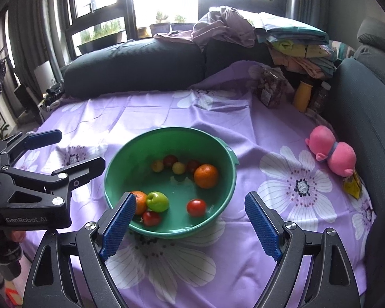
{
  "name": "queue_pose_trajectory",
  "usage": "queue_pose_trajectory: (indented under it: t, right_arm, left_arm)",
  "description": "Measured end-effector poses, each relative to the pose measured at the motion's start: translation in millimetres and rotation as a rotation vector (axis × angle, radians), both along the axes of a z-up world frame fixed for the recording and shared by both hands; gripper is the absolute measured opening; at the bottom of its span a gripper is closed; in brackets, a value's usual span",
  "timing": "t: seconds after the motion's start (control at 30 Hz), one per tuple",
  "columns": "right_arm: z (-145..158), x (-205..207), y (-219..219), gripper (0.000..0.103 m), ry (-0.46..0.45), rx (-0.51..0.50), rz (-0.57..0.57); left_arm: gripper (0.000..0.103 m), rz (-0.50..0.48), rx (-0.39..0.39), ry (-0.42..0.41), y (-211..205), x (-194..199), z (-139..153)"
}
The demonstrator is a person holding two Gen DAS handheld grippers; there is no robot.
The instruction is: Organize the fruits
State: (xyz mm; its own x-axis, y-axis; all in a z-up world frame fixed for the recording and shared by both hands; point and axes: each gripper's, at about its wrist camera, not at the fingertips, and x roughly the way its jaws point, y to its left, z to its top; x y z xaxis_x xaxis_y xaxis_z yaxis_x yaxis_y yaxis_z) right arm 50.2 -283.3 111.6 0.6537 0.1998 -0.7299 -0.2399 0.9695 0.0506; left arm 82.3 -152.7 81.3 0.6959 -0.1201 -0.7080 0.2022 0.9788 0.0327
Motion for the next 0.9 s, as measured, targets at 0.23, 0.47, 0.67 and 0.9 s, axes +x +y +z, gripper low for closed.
queue_pose_trajectory:
  t: [0.23,0.47,0.67,0.9]
  right_arm:
    - [-0.1,3.7,2.5,0.087,-0.001,0.005,0.009]
    - [-3.3,7.4,3.2,0.087,0.008,0.010,0.009]
    - [-5.9,9.6,2.8,0.087,0.013,0.009,0.006]
    - [-6.5,10.4,3.5,0.087,0.013,0.009,0.009]
  left_arm:
    - [0.102,0.013,0.030,0.002,-0.3,4.9,-2.7]
    - [0.102,0.019,0.041,0.010,-2.0,9.3,-6.5]
    - [0.102,0.017,0.044,0.013,-3.0,12.4,-8.2]
    - [0.102,0.015,0.045,0.016,-4.7,15.2,-10.1]
